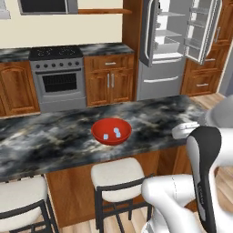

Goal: Open the fridge, grab two sodas, and place both sodas inside the bowl with ice on the dining counter.

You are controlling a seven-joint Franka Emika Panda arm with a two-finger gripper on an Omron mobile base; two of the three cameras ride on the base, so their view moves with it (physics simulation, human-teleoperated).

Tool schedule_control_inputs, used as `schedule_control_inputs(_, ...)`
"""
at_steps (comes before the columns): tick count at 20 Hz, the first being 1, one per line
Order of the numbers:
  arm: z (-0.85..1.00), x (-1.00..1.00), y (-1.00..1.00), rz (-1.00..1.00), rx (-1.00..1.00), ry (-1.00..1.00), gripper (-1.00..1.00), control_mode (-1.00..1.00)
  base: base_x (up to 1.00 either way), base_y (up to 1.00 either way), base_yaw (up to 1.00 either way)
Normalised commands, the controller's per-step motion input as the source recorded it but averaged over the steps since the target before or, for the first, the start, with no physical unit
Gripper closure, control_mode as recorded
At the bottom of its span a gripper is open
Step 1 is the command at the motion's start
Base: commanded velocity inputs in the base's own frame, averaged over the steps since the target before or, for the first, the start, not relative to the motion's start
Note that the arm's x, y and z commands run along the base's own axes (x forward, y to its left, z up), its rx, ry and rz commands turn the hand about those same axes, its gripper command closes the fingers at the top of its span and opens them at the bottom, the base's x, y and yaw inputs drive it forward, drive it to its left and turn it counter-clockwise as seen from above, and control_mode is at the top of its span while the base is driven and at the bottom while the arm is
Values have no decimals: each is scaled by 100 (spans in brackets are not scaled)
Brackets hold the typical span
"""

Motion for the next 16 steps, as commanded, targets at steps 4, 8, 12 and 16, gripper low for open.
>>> schedule_control_inputs(4,-1,25,0,0,0,3,100,-100,47,7,-3)
schedule_control_inputs(8,-1,100,10,11,0,18,100,-100,0,0,0)
schedule_control_inputs(12,0,100,16,17,0,21,100,-100,0,0,0)
schedule_control_inputs(16,-17,97,59,15,-3,18,100,-100,0,0,0)
